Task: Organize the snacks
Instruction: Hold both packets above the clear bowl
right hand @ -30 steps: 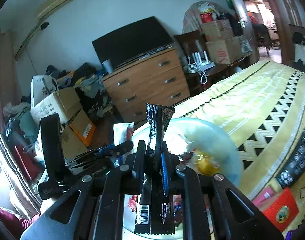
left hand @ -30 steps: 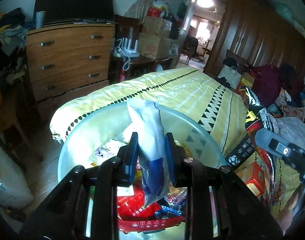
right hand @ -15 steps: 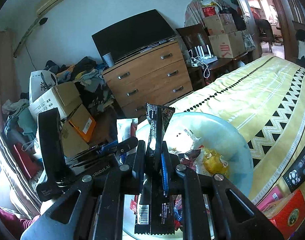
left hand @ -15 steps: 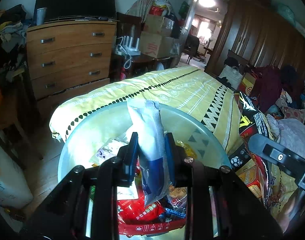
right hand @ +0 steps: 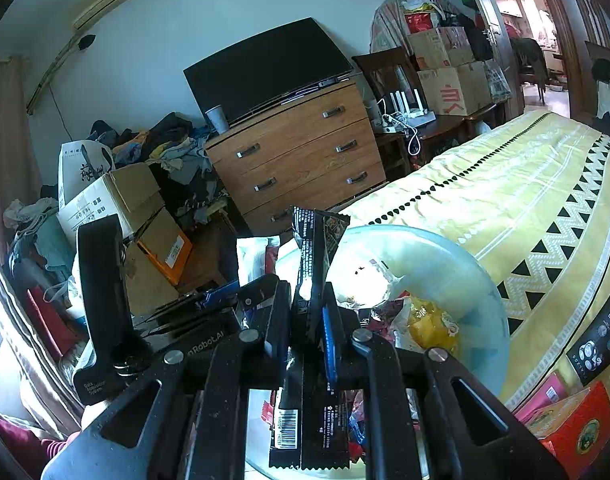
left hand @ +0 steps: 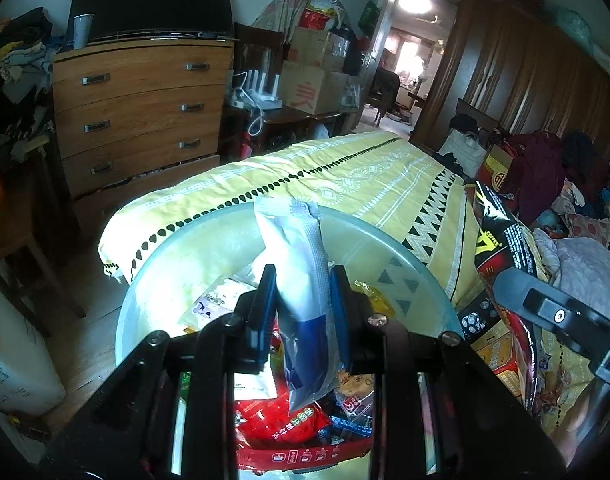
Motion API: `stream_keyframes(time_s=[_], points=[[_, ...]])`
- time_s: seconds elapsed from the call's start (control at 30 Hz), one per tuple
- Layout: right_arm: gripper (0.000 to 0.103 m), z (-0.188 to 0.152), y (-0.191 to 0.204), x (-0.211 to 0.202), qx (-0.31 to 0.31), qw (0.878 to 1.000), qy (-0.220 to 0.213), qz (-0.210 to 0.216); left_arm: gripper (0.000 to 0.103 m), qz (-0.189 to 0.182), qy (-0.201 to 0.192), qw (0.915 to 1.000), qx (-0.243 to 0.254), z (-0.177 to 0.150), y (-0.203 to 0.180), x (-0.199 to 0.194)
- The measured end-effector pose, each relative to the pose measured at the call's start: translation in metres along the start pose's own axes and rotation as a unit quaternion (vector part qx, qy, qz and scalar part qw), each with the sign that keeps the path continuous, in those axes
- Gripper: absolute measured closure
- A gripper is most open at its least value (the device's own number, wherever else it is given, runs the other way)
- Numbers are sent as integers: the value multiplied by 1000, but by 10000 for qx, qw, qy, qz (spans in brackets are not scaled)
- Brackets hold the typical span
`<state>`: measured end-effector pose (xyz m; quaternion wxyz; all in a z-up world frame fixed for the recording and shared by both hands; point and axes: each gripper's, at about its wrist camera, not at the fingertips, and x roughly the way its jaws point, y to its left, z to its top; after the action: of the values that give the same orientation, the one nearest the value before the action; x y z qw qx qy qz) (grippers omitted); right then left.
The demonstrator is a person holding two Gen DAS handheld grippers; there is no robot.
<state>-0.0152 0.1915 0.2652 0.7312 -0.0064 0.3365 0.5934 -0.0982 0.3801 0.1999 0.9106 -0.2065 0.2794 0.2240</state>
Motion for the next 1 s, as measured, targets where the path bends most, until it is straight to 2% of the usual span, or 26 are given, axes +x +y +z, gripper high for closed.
stream_keyframes(time_s=[1.0], points=[[87, -3, 3, 6, -3, 10000, 58, 44, 77, -15, 63, 10000, 2, -1, 5, 0]])
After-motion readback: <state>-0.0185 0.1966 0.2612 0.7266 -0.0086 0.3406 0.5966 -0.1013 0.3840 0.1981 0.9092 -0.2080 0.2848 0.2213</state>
